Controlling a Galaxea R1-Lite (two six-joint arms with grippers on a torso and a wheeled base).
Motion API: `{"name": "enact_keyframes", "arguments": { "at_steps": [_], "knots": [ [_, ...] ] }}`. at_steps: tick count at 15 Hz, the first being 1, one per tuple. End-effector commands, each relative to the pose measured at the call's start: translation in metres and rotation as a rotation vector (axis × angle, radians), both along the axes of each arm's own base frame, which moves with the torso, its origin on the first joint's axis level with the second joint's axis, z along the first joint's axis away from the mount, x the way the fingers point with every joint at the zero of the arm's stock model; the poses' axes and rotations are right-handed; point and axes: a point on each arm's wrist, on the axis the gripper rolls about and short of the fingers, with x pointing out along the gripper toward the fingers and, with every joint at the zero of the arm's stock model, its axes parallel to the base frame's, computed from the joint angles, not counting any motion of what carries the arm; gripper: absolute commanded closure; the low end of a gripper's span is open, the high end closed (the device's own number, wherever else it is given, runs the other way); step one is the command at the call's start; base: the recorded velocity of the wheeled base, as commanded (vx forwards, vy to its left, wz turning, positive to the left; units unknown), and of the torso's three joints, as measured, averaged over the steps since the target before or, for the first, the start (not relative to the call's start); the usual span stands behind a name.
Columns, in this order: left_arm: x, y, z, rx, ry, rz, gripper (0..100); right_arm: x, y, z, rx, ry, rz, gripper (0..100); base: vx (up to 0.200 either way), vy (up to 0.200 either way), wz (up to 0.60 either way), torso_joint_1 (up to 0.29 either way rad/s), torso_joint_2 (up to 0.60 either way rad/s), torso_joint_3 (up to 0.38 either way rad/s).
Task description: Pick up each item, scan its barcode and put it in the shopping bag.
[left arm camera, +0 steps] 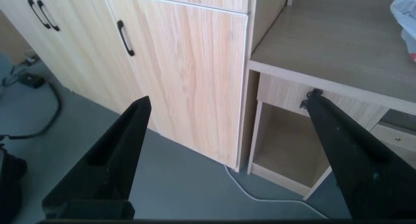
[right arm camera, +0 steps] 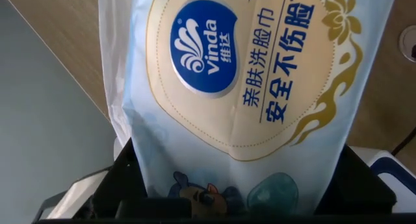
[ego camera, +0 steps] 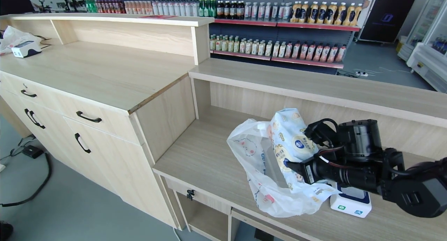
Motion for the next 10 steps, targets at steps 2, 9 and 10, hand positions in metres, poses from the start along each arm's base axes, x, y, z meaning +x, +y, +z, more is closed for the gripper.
{"name": "enact_keyframes", "arguments": {
  "at_steps": [2, 9, 10],
  "knots": [
    [0.000, 0.000, 0.000, 0.000, 0.000, 0.000, 0, 0.000, 0.002, -0.014, -0.025, 0.044, 0.010, 100, 0.000, 0.000, 0.00, 0.000, 0.00, 0.000],
    [0.000, 0.000, 0.000, 0.001, 0.000, 0.001, 0, 0.009, -0.001, -0.009, 0.009, -0.022, -0.012, 100, 0.000, 0.000, 0.00, 0.000, 0.00, 0.000],
    [0.000, 0.000, 0.000, 0.001, 0.000, 0.001, 0, 0.010, 0.000, -0.010, 0.010, -0.020, -0.013, 100, 0.000, 0.000, 0.00, 0.000, 0.00, 0.000]
  ]
}}
